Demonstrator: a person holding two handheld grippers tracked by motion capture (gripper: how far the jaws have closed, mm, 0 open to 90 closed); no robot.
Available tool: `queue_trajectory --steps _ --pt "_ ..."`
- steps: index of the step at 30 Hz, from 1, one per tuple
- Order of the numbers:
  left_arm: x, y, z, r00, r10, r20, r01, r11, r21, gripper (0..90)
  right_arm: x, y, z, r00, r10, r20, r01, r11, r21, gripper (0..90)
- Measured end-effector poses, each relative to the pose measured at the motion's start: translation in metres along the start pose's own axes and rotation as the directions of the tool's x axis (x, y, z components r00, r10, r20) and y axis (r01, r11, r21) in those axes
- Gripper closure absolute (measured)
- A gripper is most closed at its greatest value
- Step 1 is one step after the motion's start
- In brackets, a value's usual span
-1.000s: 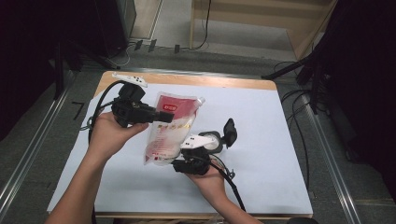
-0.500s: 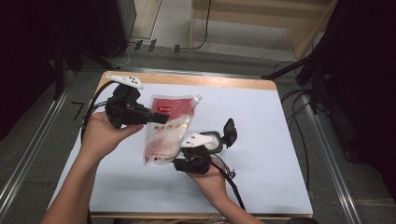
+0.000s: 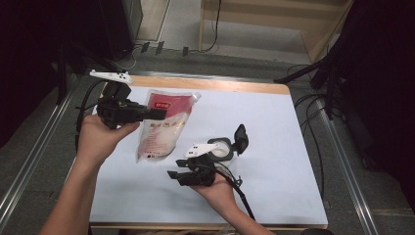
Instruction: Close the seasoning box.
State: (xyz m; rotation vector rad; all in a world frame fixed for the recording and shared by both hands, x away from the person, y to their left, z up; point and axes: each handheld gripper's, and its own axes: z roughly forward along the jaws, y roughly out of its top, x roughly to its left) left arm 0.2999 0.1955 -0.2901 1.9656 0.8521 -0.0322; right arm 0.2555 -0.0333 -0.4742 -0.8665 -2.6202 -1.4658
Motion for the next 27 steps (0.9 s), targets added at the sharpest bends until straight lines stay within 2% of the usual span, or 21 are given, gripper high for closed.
queue_trajectory --steps 10,13,18,24,27 --pt "0.026 0.0 0.012 0.9983 0.0 -0.058 -0.001 1.0 -0.006 90.0 -0.002 -0.003 -0.011 0.9999 0.001 -0.011 -0.001 1.0 -0.017 49.2" --pt "0.032 -0.001 0.019 0.9958 0.008 -0.091 -0.008 1.0 -0.006 90.0 -0.004 -0.004 -0.015 1.0 0.004 -0.007 -0.004 1.0 -0.023 49.1" --pt "0.042 0.0 0.031 0.9924 0.023 -0.121 -0.023 0.9997 -0.003 90.0 -0.006 -0.007 -0.02 1.0 0.007 0.001 -0.007 0.999 -0.032 49.0" --pt "0.057 -0.005 0.046 0.9944 0.015 -0.105 -0.018 0.9993 -0.033 90.0 -0.008 -0.009 -0.024 0.9998 0.014 0.014 -0.013 0.999 -0.032 48.8" --pt "0.07 -0.011 0.055 0.9936 -0.009 -0.113 0.004 0.999 -0.044 90.0 -0.009 -0.009 -0.026 0.9997 0.016 0.02 -0.015 0.999 -0.036 48.8"
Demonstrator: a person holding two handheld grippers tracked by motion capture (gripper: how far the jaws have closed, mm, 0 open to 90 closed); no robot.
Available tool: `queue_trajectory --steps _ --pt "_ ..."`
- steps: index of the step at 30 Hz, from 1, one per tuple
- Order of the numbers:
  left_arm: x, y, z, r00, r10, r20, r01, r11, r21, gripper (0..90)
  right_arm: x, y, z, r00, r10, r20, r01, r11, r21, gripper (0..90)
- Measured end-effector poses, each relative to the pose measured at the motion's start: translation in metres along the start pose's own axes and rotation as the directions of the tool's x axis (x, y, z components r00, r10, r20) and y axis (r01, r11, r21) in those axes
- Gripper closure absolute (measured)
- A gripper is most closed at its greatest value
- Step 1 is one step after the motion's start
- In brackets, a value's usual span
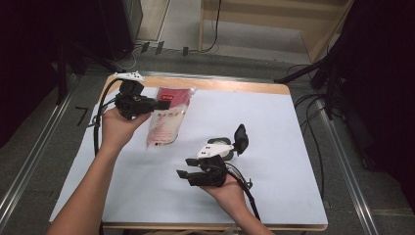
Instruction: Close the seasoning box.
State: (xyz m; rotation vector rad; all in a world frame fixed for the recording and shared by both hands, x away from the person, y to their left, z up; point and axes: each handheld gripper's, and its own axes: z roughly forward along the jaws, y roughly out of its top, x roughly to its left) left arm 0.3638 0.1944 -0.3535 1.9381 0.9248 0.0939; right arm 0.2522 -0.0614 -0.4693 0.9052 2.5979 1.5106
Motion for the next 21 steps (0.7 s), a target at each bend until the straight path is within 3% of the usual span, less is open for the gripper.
queue_trajectory --steps 5,8,14,21 --pt "0.018 -0.013 0.015 0.9992 -0.024 -0.032 0.025 0.9994 0.022 90.0 -0.002 -0.001 -0.002 1.0 0.008 0.006 -0.008 1.0 -0.003 48.8" --pt "0.024 -0.017 0.013 0.9991 -0.039 -0.016 0.039 0.9992 -0.001 90.0 -0.003 -0.001 -0.002 0.9999 0.009 0.006 -0.009 1.0 0.001 48.8" --pt "0.021 -0.021 0.006 0.999 0.013 -0.042 -0.012 0.9995 0.029 89.3 -0.002 0.001 -0.004 1.0 0.002 -0.002 -0.002 1.0 -0.003 48.8" --pt "0.023 -0.029 -0.003 0.9999 -0.001 -0.012 0.002 0.9996 0.03 87.7 -0.005 0.004 -0.014 1.0 -0.008 0.005 0.008 1.0 -0.016 48.9"
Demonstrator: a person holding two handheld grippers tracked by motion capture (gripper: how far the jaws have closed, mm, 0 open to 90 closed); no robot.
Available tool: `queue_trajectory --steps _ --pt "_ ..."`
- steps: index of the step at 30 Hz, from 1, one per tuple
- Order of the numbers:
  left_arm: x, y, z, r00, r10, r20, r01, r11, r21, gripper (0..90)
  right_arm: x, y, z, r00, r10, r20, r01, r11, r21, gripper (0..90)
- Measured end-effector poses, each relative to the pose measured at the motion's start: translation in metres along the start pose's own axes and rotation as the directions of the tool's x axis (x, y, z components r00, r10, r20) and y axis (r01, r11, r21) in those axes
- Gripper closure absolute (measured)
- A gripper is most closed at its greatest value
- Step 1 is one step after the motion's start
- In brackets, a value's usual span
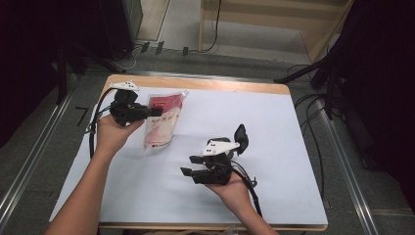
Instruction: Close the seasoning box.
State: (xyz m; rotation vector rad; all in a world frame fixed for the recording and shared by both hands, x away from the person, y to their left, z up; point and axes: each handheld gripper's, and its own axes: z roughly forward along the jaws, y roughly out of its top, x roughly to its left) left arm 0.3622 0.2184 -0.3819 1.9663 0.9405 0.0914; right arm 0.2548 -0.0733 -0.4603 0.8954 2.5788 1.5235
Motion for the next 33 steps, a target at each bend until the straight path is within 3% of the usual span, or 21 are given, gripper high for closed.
queue_trajectory --steps 7,17,22,29,33 --pt "-0.004 -0.007 -0.01 0.9994 0.004 -0.033 -0.004 1.0 -0.002 86.5 0.002 0.001 -0.012 0.9998 -0.016 0.012 0.016 1.0 0.005 48.9" --pt "-0.01 -0.023 -0.021 0.9996 0.018 -0.021 -0.018 0.9998 0.002 79.3 -0.002 0.008 -0.027 0.9999 -0.012 -0.003 0.012 1.0 -0.004 48.9" --pt "-0.009 -0.032 -0.025 1.0 0.003 0.001 -0.003 1.0 -0.005 73.3 -0.008 0.006 -0.036 1.0 -0.002 0.004 0.002 1.0 0.002 49.1" --pt "-0.013 -0.035 -0.032 0.9999 -0.009 -0.009 0.009 0.9999 0.01 68.4 -0.013 0.004 -0.043 1.0 -0.003 0.008 0.002 1.0 0.015 50.3" --pt "-0.018 -0.036 -0.036 0.9998 0.013 -0.018 -0.013 0.9996 0.025 63.7 -0.016 0.003 -0.047 0.9998 -0.006 0.02 0.005 1.0 0.021 51.4"
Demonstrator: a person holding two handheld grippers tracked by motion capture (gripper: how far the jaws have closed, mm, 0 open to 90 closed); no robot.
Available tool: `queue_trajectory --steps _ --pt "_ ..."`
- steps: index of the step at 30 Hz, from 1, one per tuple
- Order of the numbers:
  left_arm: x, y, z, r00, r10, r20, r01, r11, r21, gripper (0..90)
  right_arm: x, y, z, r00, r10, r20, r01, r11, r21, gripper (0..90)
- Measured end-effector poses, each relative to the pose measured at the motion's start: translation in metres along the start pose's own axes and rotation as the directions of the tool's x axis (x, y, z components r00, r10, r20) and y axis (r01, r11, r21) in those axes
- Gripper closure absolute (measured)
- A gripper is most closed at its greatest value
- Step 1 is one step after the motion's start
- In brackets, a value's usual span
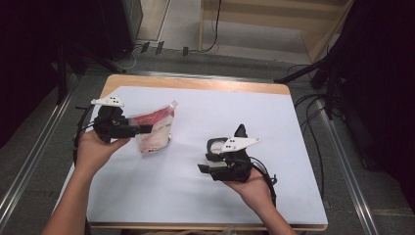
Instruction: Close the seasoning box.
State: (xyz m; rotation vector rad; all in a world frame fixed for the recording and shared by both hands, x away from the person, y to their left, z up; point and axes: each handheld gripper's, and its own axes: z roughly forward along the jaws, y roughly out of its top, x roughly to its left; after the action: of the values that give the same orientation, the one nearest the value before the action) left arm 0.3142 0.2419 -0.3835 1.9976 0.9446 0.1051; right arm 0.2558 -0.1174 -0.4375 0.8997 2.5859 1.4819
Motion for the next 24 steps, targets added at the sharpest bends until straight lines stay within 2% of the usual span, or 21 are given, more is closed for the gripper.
queue_trajectory --steps 3,5,8,11,18,21,24 --pt "-0.003 -0.001 -0.004 0.9998 -0.002 -0.018 0.002 1.0 0.009 60.4 -0.004 -0.003 -0.006 1.0 0.002 0.0 -0.002 1.0 0.008 53.2" --pt "-0.004 -0.002 -0.007 0.9999 -0.004 -0.014 0.003 1.0 -0.006 58.0 -0.007 -0.005 -0.009 0.9999 0.015 -0.003 -0.015 1.0 0.01 54.4" --pt "-0.004 -0.005 -0.012 0.9997 -0.001 -0.026 0.001 1.0 -0.002 55.1 -0.01 -0.006 -0.014 0.9994 0.035 -0.002 -0.035 0.999 0.007 57.3" --pt "-0.003 -0.009 -0.018 0.9998 -0.013 -0.014 0.013 0.9999 -0.007 52.7 -0.012 -0.005 -0.019 0.999 0.045 -0.008 -0.045 0.999 -0.002 61.2" --pt "0.006 -0.013 -0.024 0.9994 -0.025 0.022 0.025 0.9997 -0.002 49.4 -0.018 -0.007 -0.031 0.9991 0.042 0.001 -0.042 0.999 0.023 79.3" --pt "0.007 -0.013 -0.027 0.9999 -0.012 0.006 0.012 0.9999 0.001 49.1 -0.021 -0.008 -0.033 0.9992 0.039 -0.002 -0.039 0.998 0.041 86.6" --pt "0.009 -0.014 -0.033 0.9994 -0.03 0.018 0.03 0.9993 -0.021 48.7 -0.022 -0.01 -0.038 0.9996 0.023 0.018 -0.024 0.998 0.06 90.0"
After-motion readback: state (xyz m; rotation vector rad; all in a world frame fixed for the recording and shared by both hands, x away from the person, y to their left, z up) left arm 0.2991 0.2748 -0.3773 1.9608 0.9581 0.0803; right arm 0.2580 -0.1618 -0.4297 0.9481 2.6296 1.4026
